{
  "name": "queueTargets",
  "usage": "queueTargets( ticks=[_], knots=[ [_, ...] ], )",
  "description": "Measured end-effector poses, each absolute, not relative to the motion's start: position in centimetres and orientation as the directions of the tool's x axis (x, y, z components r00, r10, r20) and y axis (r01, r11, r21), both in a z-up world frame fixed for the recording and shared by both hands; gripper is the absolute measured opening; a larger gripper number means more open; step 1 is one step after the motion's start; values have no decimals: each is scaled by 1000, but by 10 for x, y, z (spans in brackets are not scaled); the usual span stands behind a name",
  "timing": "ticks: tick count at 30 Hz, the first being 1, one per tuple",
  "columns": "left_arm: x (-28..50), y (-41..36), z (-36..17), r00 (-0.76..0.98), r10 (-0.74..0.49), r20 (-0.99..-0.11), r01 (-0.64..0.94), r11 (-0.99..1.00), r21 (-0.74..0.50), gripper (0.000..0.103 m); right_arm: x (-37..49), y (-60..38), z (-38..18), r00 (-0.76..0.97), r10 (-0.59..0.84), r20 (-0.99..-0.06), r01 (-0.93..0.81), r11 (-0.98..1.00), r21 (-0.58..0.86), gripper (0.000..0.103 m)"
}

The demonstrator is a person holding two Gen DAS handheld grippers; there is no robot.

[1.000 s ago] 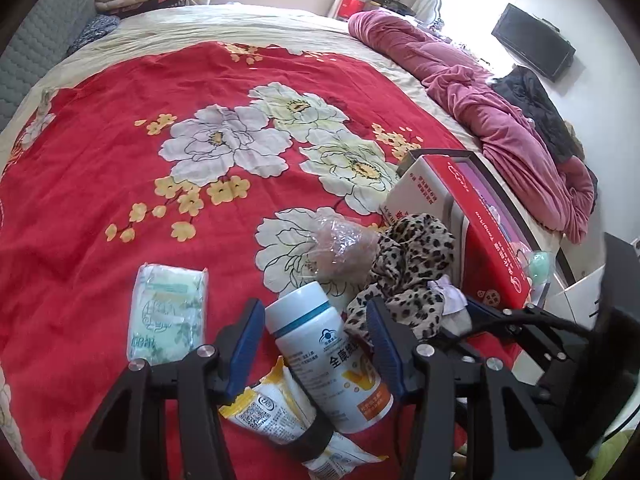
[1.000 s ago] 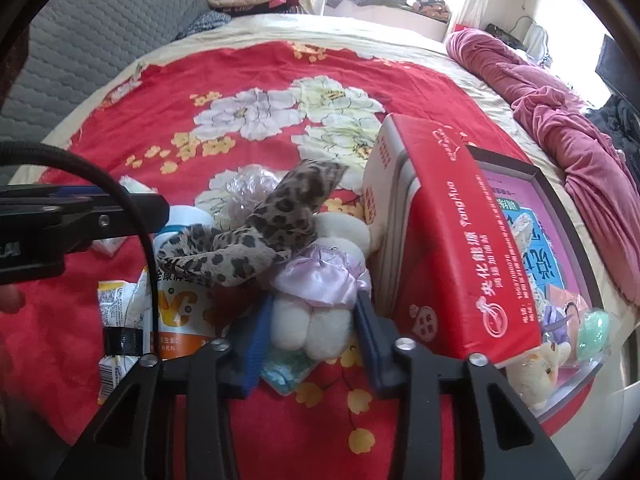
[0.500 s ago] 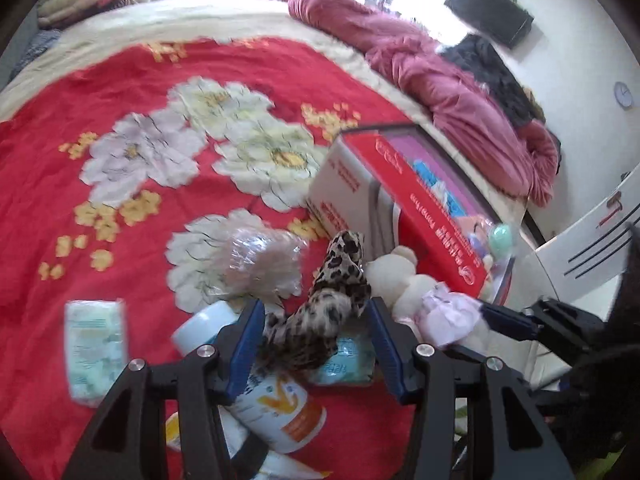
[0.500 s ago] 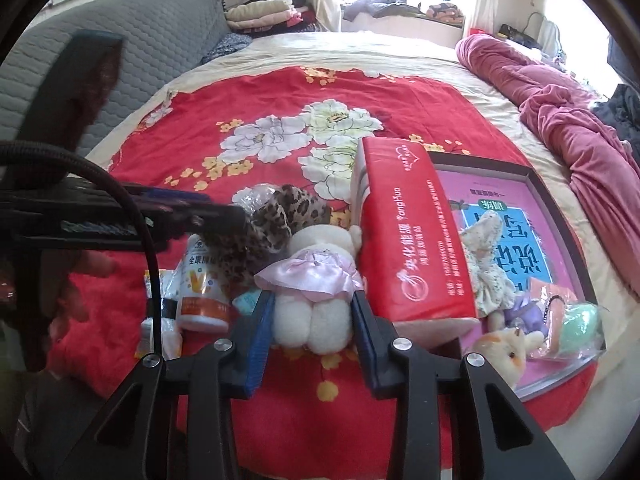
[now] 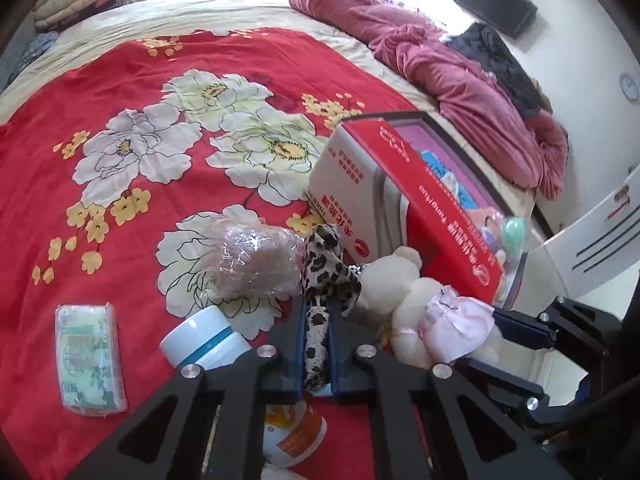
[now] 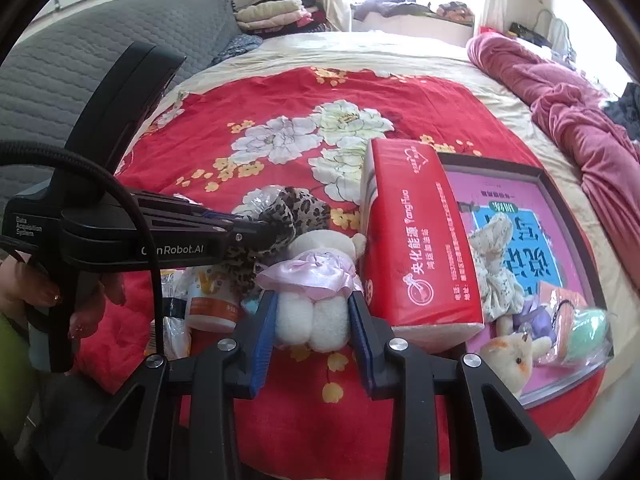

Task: Organize soft objects
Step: 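Grasp the leopard-print cloth with the left tool, then carry the bear and leopard cloth with both tools over the tray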

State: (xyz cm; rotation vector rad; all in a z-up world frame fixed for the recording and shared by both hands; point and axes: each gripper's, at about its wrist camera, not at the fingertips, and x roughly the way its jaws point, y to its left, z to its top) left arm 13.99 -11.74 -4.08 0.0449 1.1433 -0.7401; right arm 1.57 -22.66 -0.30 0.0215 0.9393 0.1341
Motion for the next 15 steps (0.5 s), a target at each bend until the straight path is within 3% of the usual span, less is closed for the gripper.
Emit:
queueTargets(
  ticks=[15],
  knots=[
    [115,-98,37,361,-518,-775,505,808,-305,8,15,-232,50,670,104,-735,-101,994,48,37]
  ],
)
